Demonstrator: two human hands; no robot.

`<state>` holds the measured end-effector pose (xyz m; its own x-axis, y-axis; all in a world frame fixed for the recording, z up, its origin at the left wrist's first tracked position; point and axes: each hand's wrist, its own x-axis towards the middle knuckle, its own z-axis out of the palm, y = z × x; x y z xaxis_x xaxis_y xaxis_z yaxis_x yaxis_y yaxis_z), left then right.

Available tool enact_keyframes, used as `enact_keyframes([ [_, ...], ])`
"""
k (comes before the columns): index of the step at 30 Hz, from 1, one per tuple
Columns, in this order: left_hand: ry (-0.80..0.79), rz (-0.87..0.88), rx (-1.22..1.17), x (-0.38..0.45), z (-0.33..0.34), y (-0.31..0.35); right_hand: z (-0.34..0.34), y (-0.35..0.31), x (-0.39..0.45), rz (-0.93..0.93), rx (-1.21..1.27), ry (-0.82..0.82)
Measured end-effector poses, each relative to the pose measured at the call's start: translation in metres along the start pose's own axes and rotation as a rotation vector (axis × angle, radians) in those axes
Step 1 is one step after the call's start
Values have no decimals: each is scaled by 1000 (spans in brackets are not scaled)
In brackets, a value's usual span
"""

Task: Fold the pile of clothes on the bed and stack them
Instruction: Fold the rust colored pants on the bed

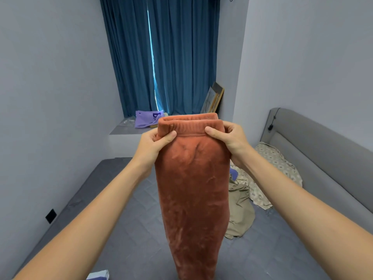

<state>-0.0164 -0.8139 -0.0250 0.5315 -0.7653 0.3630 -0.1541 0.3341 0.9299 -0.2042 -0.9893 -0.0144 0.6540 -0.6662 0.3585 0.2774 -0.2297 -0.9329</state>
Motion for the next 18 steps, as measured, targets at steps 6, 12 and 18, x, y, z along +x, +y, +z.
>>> enact_keyframes([
  [6, 19, -94, -41, 15, 13, 2, -10, -4, 5, 33, 31, 9],
  [12, 93, -229, 17, 45, 14, -49, -20, 48, 40, 199, -26, 24],
  [18, 40, -350, 205, 89, -12, -171, -23, 179, 84, 405, -78, 57],
])
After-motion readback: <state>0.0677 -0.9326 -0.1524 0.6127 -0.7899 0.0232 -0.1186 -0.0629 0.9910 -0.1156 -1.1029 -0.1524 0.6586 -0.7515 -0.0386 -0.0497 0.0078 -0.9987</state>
